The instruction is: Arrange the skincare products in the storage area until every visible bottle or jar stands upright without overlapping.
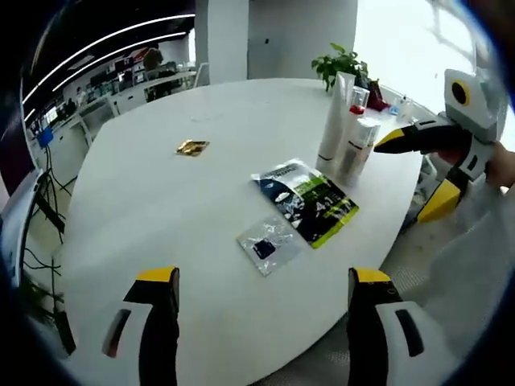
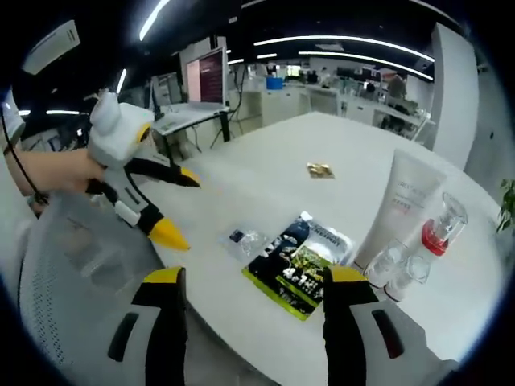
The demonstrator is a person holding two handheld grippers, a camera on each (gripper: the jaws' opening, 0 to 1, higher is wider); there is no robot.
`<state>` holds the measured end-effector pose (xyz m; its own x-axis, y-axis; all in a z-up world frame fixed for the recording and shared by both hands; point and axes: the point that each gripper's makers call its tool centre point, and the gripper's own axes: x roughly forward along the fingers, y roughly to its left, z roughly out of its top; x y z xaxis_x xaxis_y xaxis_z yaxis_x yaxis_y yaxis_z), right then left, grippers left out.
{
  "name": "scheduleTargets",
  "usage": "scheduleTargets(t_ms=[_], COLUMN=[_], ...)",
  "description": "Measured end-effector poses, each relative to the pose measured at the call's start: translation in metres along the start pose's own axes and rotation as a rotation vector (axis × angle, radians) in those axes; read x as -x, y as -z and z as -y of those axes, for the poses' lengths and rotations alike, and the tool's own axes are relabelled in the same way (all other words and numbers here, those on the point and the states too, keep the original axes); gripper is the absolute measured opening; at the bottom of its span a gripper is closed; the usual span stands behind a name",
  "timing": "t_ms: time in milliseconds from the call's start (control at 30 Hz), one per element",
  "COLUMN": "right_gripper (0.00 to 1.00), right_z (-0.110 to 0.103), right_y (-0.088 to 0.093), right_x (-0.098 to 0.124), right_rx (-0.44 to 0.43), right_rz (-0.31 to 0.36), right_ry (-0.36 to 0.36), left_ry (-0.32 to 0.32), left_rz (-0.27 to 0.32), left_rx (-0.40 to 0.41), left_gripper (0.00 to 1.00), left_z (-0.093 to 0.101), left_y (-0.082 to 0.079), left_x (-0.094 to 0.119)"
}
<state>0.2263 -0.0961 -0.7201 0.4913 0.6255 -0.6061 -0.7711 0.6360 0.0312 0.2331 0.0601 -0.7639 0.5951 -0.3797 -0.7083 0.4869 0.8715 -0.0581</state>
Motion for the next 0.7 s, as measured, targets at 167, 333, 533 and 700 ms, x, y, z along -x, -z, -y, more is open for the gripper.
scheduleTargets(t_ms=[167,333,533,700], right_gripper=[0.75,0.78,0.83,0.88], right_z=[0.007,0.018,0.036,0.047], right_y=[0.003,0.005,0.008,0.01], right_x=[0.011,0.024,0.042,0.052], right_rx=[-0.041,-0.07,-0.121,-0.145], right_rz=[0.011,0.022,0.037,0.051], right_ry=[0.023,0.051,0.091,0.105], left_ry=[-0.017,-0.036,-0.054,-0.06], left_rz=[0.034,0.057,0.074,0.088], left_rx=[0.034,0.07,0.099,0.127], left_gripper=[0.86,0.88,0.9,0.91], left_z=[-0.009,-0.015,-0.021,-0.021], left_y=[-0.004,-0.007,-0.006,-0.005], left_x=[0.015,0.03,0.046,0.058])
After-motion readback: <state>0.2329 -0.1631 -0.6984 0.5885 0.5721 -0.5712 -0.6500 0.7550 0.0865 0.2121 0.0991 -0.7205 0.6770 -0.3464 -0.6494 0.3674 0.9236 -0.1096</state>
